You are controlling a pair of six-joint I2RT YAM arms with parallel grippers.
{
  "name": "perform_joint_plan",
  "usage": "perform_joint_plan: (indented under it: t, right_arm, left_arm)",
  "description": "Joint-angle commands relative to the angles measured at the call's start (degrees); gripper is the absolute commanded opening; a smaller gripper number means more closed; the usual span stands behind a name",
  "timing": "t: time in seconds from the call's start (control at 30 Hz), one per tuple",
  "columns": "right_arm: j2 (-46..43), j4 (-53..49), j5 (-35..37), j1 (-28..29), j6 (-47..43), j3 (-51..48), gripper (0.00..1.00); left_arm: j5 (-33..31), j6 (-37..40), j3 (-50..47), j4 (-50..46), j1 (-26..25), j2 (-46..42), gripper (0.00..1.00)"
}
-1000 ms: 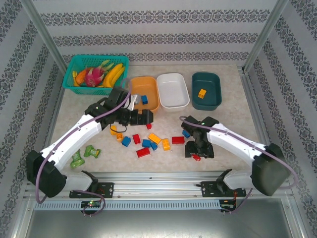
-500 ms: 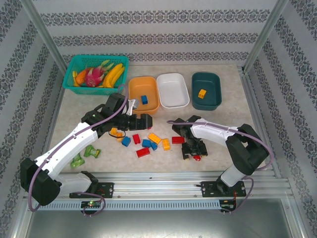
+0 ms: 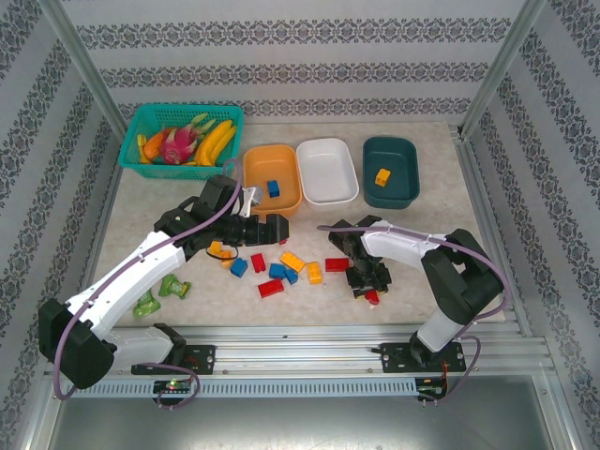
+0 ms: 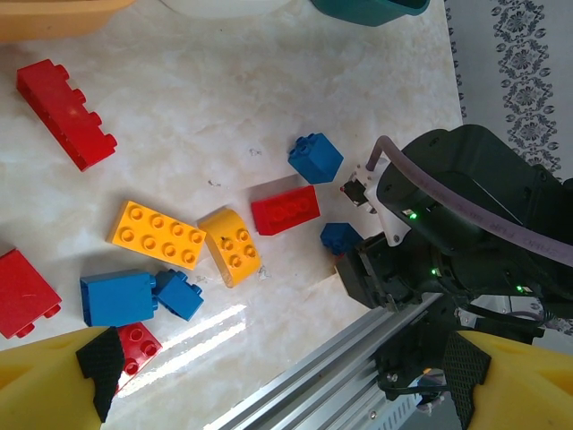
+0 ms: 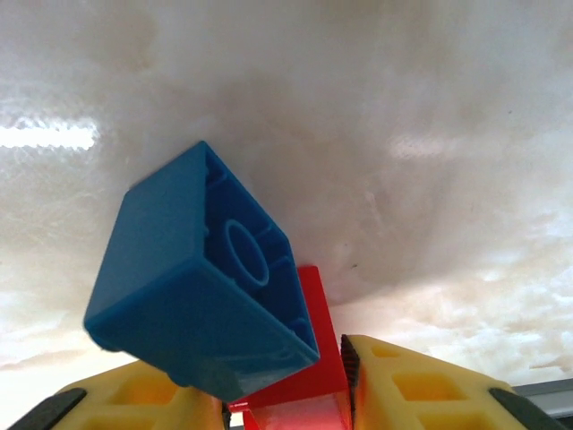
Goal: Sort the legos into containers by color
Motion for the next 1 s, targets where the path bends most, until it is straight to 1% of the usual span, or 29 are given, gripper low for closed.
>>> perform_joint_plan:
  t: [0.0,0.2,0.43,0.53,0.63,0.77,0.87,0.97]
  right_arm:
    - [0.5,-0.1,0.4,-0.3,-0.7,-0.3,0.36]
    - [-1.9,-0.9,1.6,-0.1,-0.1,-1.1,0.25]
    - [-8.2,-6.2,1.8,0.3,1.9,2.0,0.21]
    - [-11.7,-10.1,2.9,0.3,2.2,7.0,0.19]
    - [-12.6,-11.9,4.2,0.3,1.2,15.5,0.19]
    - [-6.9,-10.5,4.2,-2.1,-1.5,30.2,0.17]
    - [1.0,-7.6,1.4,-5.8,-2.8,40.1,0.16]
    - [10.3,-5.4,1.1,-8.4,-4.3,51.3,0.15]
  left_arm:
    - [1.2,-0.6,0.2,2.9,-1.0,0.3,0.94]
    - [2.8,-1.7,0.3,5.2,-1.3,0.1,0.94]
    - [3.5,-4.2,0.9,8.0,-1.4,0.4,0.94]
    - [3.4,-5.7,1.9,9.6,-1.4,0.9,0.94]
    - [2.0,-6.7,3.6,9.9,-1.2,1.8,0.95]
    - [2.4,-8.2,6.1,10.8,1.8,3.6,0.96]
    - [3.5,-8.8,8.9,11.4,5.6,5.9,0.97]
    - [4.0,-8.7,12.2,11.6,8.7,8.6,0.97]
